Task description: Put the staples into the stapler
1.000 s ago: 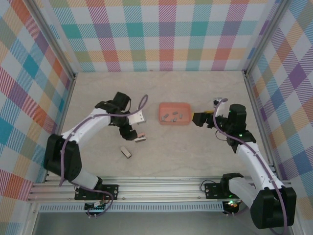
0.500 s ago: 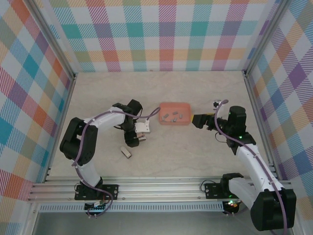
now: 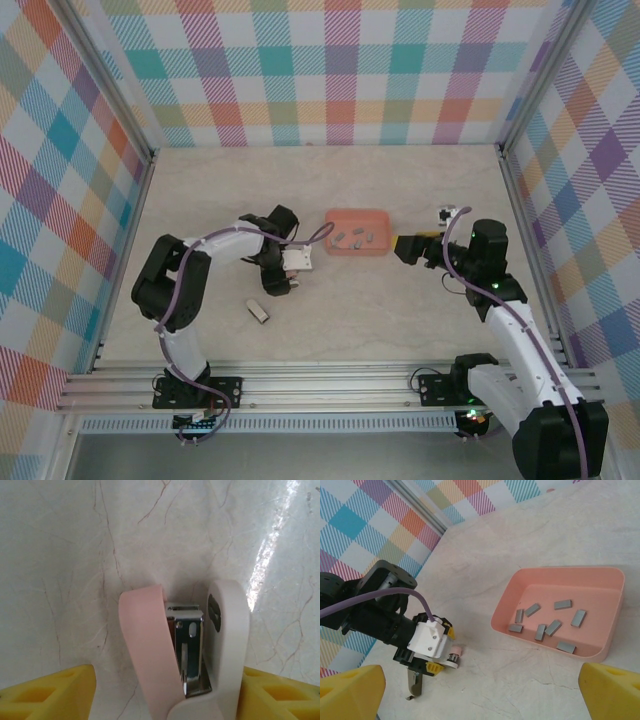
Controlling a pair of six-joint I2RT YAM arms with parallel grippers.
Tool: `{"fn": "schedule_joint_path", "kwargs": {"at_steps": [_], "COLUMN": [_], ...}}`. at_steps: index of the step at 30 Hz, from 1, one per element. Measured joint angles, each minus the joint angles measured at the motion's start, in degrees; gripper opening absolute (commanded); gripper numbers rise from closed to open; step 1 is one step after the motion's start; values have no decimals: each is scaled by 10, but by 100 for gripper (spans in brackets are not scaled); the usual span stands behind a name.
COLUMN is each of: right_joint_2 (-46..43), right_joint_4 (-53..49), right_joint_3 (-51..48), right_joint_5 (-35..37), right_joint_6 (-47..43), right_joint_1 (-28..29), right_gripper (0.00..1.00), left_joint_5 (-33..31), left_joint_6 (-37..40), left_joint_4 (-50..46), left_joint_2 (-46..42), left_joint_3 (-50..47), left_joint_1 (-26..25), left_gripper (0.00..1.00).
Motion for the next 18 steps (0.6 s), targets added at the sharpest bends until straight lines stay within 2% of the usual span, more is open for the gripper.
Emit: {"fn": "schedule_joint_path", "kwargs": {"at_steps": [11,18], "right_joint_2": [-6,-6], "right_joint_4": [-24,-33], "right_joint_3": [0,0], "right_joint_5": [-2,-2], "right_joint_6": [0,4], "right_joint_1": [0,0], "right_gripper": [99,99], "left_joint_5": [4,22], "left_joint_6": [2,1], "left_joint_4": [5,6], "left_joint_2": [2,-28], "left_joint_3": [-3,-9], "left_joint_1": [-6,-6], "left_gripper": [31,24]}}
